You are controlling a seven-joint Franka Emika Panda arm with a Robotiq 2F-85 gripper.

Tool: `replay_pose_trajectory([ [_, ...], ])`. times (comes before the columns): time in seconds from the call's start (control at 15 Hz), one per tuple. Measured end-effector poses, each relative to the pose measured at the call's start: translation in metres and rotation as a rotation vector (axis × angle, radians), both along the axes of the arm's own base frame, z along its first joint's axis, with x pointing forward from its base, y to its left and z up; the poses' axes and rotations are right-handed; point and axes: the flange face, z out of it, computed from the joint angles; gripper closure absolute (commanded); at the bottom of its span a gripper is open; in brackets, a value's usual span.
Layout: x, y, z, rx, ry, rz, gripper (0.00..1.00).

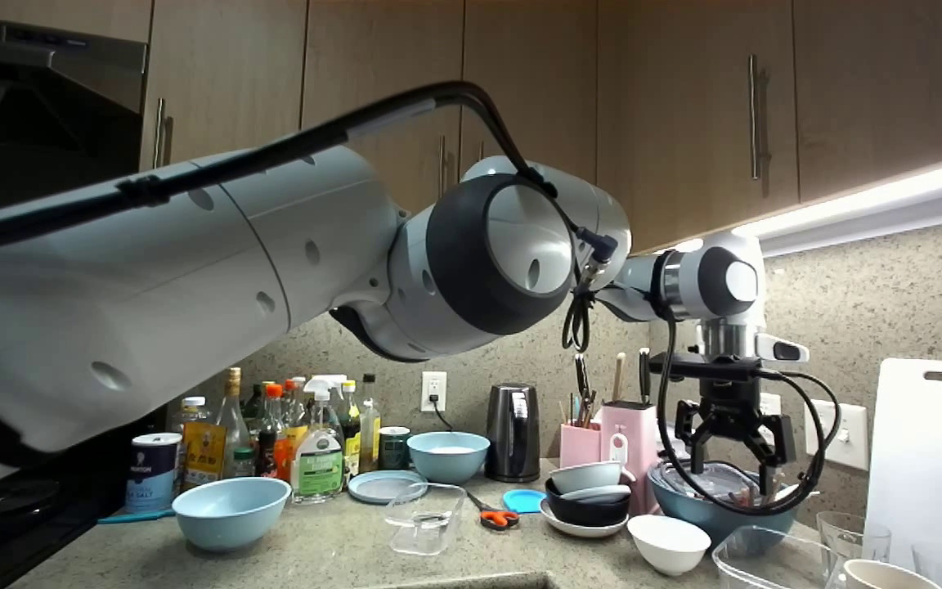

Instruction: Put the chopstick in the right blue bowl

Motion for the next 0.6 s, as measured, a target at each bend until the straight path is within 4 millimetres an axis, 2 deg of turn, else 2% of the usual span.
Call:
replay_pose_trajectory([
  [0.27, 0.001, -0.015, -0.003, -0.018, -0.057, -0.039, 0.0],
  [0.6, 0.021, -0.02, 0.007, -0.096, -0.213, -0.09, 0.0],
])
